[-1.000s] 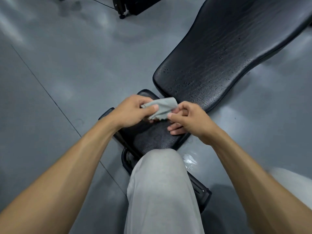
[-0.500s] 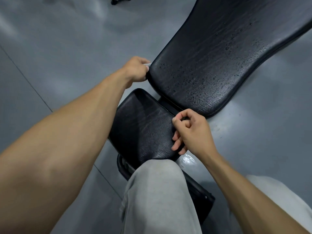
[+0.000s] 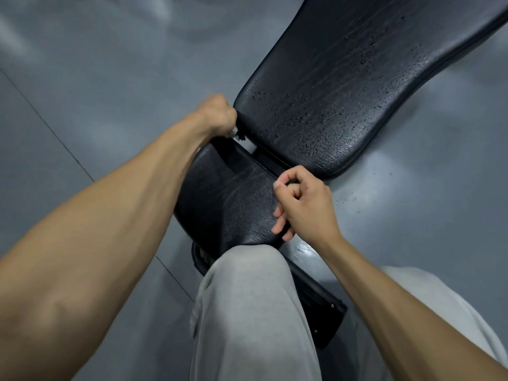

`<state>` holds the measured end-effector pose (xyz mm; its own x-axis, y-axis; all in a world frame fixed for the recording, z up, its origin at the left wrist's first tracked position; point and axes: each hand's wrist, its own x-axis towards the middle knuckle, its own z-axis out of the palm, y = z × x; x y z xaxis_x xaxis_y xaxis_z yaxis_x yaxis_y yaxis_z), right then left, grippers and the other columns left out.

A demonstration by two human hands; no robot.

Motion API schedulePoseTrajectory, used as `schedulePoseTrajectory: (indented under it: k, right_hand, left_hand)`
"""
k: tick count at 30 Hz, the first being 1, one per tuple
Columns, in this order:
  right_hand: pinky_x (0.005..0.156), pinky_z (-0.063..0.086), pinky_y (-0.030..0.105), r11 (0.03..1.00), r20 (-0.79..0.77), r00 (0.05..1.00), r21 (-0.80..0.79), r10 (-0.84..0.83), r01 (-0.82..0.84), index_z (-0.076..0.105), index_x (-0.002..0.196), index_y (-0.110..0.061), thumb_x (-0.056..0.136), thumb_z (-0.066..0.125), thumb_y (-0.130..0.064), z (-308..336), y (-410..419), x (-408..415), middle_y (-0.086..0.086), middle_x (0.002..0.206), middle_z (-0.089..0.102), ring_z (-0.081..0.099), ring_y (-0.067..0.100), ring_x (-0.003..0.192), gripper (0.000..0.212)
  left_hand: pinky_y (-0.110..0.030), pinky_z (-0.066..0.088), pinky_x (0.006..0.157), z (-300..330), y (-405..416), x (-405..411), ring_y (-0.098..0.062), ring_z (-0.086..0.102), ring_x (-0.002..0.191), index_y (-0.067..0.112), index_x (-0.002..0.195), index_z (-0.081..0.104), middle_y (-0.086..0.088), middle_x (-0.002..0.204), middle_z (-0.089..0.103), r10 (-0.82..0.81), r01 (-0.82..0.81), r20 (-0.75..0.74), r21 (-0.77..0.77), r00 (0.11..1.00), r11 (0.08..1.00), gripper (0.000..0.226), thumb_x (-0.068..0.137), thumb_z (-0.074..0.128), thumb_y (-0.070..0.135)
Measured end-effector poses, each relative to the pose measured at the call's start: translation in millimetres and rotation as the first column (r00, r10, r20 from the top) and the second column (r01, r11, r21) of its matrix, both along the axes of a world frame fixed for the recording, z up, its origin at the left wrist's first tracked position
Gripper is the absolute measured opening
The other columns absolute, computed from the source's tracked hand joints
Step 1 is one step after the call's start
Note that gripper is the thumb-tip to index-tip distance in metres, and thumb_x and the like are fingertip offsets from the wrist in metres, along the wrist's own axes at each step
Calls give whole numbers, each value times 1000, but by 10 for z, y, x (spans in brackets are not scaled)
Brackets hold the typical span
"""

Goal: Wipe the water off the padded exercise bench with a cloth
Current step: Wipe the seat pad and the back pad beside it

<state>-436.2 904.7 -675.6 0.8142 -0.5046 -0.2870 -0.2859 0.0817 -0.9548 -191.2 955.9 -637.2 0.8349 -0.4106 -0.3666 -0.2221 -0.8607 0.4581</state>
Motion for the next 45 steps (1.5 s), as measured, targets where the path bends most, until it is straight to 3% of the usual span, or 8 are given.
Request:
schedulePoseTrajectory:
  k: [6,11,15,20,28,36,39,45]
  right_hand:
    - [41,55,38,998,25,1000,-67,-12,13,59,88,-13,97,58,-13,-17,79,-91,12,61,63,68,29,46,9]
    - [54,61,42,1000,86,996,6,-13,13,59,96,-15,97,54,-6,-23,140,-297,3,69,64,69,27,57,10]
    - [64,61,40,993,79,996,112,-36,27,59,98,-17,91,49,0,-2,147,-454,5,81,71,71,24,70,21]
    - [70,57,34,972,-74,983,151,-171,181,63,92,-16,91,51,1,-22,-97,-741,2,80,75,68,13,73,21]
    - [68,51,30,904,-132,932,230,-337,360,63,88,-16,94,51,-3,99,-321,-1055,4,78,72,63,15,70,18]
    - [71,51,34,897,-175,925,238,-337,372,64,88,-16,94,50,-5,94,-333,-1119,2,76,72,63,12,66,18]
    - [69,53,34,894,-198,915,219,-351,390,65,88,-15,96,51,-7,56,-350,-1123,-1,72,70,64,15,68,18]
    - [74,61,38,781,-179,925,497,-335,379,70,107,-9,104,44,-29,64,-501,-1169,4,89,76,70,15,76,33]
  left_hand:
    - [-40,54,90,-210,80,-408,-38,66,110,4,109,66,-19,114,71,38,-37,19,-17,999,999,41,80,43,20]
    - [-45,28,117,-105,77,-1002,-33,57,99,4,146,34,4,72,57,-60,66,116,-51,991,997,52,94,38,7]
    - [-45,-2,128,-89,99,-1232,-31,58,122,6,162,-7,-5,90,70,-200,198,102,27,974,980,76,99,36,10]
    - [-43,4,128,-19,-47,-1385,-39,36,144,8,162,-7,-21,127,66,-27,22,136,41,990,999,75,101,36,11]
    - [-41,-7,128,-198,-185,-1773,-31,44,139,11,161,-14,-17,119,67,17,-16,126,-12,992,1000,83,96,36,10]
    - [-45,-6,128,-213,-312,-2314,-28,48,138,9,162,-10,-17,127,67,25,-9,116,-138,993,990,80,96,35,11]
    - [-49,12,125,-32,-553,-2628,-35,37,145,17,164,-7,-17,147,55,35,-37,-16,-234,999,972,74,102,34,13]
    - [-29,43,86,-11,-298,-2861,-19,63,104,31,164,5,-4,122,68,-65,30,-82,-371,995,928,71,103,41,20]
